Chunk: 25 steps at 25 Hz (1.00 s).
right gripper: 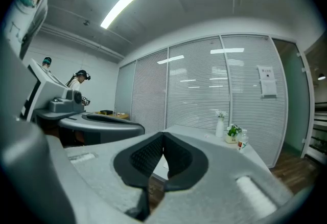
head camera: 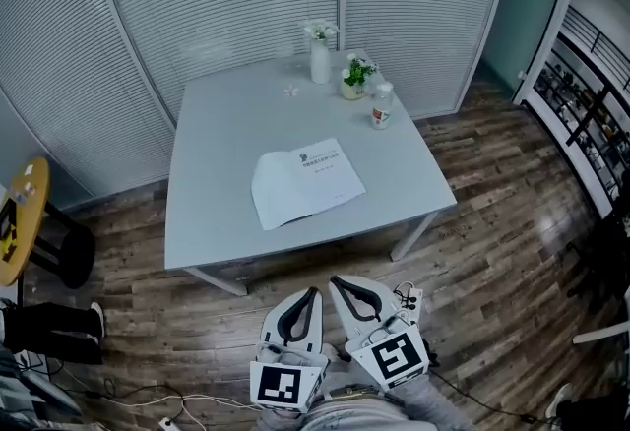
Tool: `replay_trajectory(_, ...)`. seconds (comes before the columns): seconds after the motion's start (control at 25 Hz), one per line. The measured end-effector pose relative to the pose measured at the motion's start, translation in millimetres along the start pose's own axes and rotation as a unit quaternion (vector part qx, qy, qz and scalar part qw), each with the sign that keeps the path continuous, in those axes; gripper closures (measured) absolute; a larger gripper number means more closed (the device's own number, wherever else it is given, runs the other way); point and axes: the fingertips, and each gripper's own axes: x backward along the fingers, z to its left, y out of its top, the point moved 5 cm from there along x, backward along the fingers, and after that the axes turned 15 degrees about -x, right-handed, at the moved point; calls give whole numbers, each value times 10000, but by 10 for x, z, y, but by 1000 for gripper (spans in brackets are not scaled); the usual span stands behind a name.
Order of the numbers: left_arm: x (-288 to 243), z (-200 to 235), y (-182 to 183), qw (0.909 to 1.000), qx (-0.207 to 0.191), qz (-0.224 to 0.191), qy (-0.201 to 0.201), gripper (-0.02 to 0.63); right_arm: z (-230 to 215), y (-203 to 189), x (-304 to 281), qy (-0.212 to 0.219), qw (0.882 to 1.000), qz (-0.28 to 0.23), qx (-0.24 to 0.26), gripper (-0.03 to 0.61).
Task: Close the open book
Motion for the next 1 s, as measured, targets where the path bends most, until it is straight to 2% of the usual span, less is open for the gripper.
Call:
replay_trajectory(0.28, -36, 77, -49, 9996, 257, -59, 87, 615, -9, -13, -47, 21, 9999, 69, 77, 577)
replay_trajectory(0.56, -143, 210, -15, 9993, 239, -41, 282, 615, -135, 40, -114, -26, 9999, 73, 95, 577)
replay_trajectory(1.0, -499, 407, -86, 9993, 265, 44, 278, 615, -375, 44, -466, 43, 9999, 145, 2, 577)
